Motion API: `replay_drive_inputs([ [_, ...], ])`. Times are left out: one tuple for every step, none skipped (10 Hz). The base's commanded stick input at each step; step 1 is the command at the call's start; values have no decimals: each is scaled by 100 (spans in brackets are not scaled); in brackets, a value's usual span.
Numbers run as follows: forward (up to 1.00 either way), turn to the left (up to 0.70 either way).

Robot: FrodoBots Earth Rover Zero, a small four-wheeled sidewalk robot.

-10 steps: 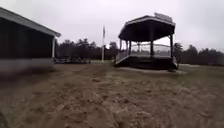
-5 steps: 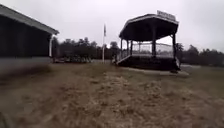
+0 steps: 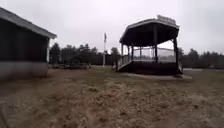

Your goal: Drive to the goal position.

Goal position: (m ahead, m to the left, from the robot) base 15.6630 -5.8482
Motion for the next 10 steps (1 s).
replay_drive_inputs([
  [70, 0],
  [70, 0],
  [70, 0],
  [70, 0],
  [70, 0],
  [70, 0],
  [70, 0],
  [70, 0],
  [70, 0],
  [70, 0],
])
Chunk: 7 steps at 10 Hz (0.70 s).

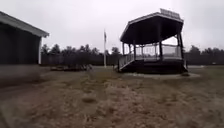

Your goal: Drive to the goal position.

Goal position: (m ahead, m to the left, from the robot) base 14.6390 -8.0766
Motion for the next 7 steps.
replay_drive_inputs([
  [70, 0],
  [70, 0],
  [70, 0],
  [70, 0],
  [70, 0],
  [70, 0],
  [70, 0],
])
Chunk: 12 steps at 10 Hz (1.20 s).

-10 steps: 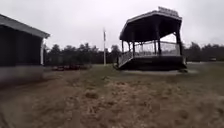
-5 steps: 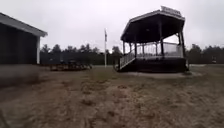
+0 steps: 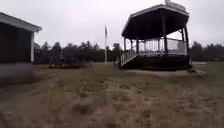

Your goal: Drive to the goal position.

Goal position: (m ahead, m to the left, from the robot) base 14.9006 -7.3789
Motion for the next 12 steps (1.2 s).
replay_drive_inputs([
  [70, 0],
  [70, 0],
  [70, 0],
  [70, 0],
  [70, 0],
  [70, 0],
  [70, 0],
  [70, 0],
  [70, 0],
  [70, 7],
  [70, 35],
  [70, 35],
])
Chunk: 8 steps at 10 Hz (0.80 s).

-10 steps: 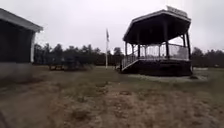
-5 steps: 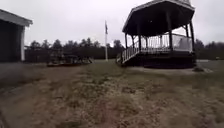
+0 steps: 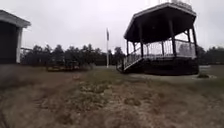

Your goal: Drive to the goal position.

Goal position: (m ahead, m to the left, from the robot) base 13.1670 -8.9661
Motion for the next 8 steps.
replay_drive_inputs([
  [70, 32],
  [70, 25],
  [70, 5],
  [70, 0],
  [70, 0],
  [70, 0],
  [70, 0],
  [70, 0],
])
